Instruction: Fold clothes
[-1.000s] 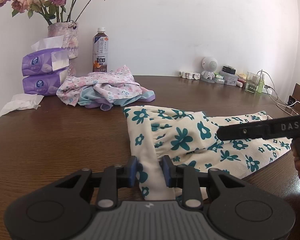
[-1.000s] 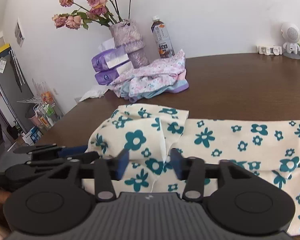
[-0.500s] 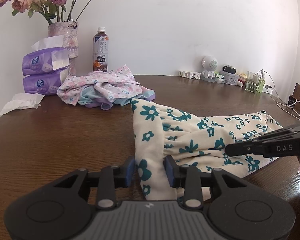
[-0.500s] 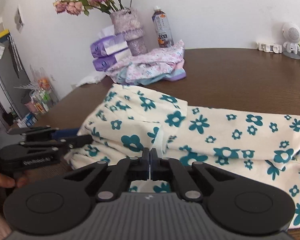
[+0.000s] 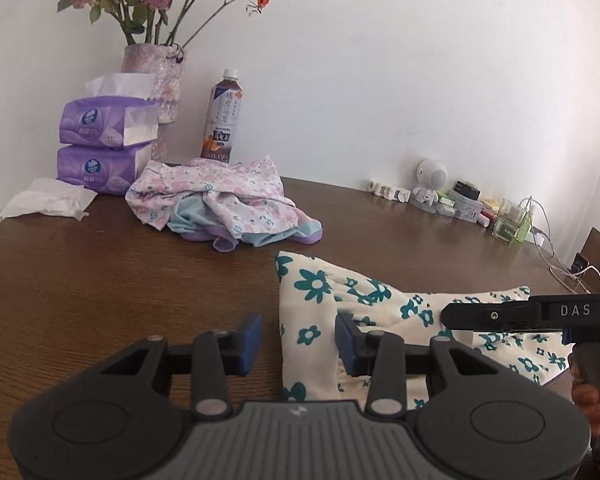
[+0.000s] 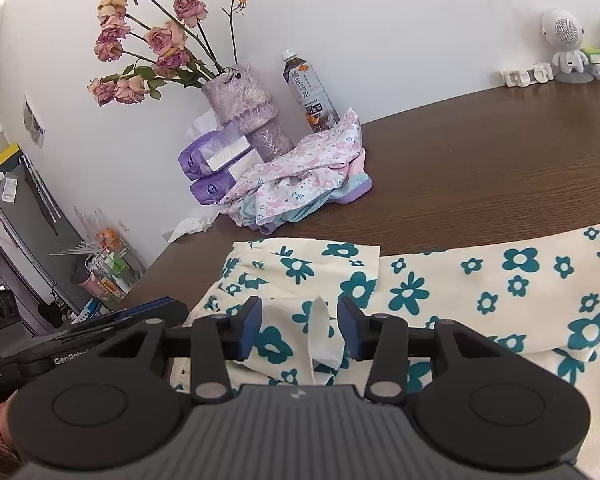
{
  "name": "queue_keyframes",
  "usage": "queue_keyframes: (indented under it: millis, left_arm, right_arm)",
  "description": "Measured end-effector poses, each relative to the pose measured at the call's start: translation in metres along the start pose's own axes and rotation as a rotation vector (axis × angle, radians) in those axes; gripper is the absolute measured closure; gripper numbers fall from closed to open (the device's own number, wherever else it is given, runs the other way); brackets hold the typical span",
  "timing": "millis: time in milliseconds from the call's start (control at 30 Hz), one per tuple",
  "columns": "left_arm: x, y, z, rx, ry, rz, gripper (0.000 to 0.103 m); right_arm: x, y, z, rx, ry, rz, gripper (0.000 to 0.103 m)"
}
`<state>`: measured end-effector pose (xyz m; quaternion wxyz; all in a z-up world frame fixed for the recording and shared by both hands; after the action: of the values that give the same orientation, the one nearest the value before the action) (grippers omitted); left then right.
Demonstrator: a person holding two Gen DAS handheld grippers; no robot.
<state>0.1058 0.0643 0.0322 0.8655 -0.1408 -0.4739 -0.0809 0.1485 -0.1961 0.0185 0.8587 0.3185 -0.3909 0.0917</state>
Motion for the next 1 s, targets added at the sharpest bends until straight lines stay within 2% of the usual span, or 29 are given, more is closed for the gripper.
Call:
queue_keyframes:
  millis: [33,67,233,333,400,500,567,667,700,733,767,900,1000]
  left_arm:
    - [0.001,0.001,-0.004,0.002,0.013,0.002,0.073]
    - [0.000,0.001,-0.008,0.004,0.026,0.003,0.074]
    - [-0.005,0.002,-0.016,0.007,0.050,0.003,0.074]
    - [-0.004,0.005,-0.012,-0.005,0.038,0.026,0.074]
    - [0.001,0.005,-0.005,-0.029,0.008,0.036,0.076]
    - [0.013,-0.001,-0.005,-0.028,-0.010,-0.008,0.070]
    - [0.019,-0.005,-0.014,-0.028,0.010,-0.027,0.068]
    - [0.020,-0.007,-0.030,-0.016,0.060,-0.030,0.070]
    - [0.017,-0.007,-0.034,-0.007,0.070,-0.032,0.071]
    - [0.015,-0.006,-0.036,-0.002,0.076,-0.031,0.071]
    - [0.015,-0.005,-0.036,-0.005,0.076,-0.022,0.071]
    - [0.015,-0.003,-0.033,-0.005,0.069,-0.005,0.069]
    - [0.014,-0.002,-0.035,0.003,0.071,0.000,0.063]
  right_arm:
    - [-0.002,0.002,-0.004,-0.006,0.021,0.017,0.089]
    - [-0.005,0.004,-0.007,-0.018,0.039,0.040,0.099]
    - [-0.019,0.009,-0.016,-0.101,0.080,0.161,0.100]
    - [-0.019,0.010,-0.014,-0.101,0.073,0.181,0.099]
    - [-0.015,0.009,-0.007,-0.071,0.055,0.162,0.098]
    - [-0.006,0.009,0.003,-0.028,0.019,0.137,0.090]
    - [0.000,0.011,0.001,-0.017,0.005,0.144,0.074]
    - [0.002,0.012,-0.011,-0.024,0.028,0.157,0.070]
    - [0.000,0.011,-0.016,-0.031,0.044,0.161,0.070]
    - [-0.001,0.011,-0.020,-0.039,0.060,0.165,0.078]
    - [-0.003,0.010,-0.023,-0.044,0.069,0.168,0.095]
    - [-0.008,0.007,-0.019,-0.050,0.065,0.169,0.098]
    - [-0.009,0.011,-0.005,-0.029,0.031,0.191,0.100]
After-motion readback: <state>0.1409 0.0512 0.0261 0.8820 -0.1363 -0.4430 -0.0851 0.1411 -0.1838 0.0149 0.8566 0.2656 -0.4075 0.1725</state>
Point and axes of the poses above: each gripper's, at about its wrist camera, not at the fingertips, and z roughly against the way its jaws point, y to its left, x to its top, the point moved 1 cm from there along -z, roughly the way its jaws point, and after that the axes turned 1 degree about -x, right-handed, at the moved point
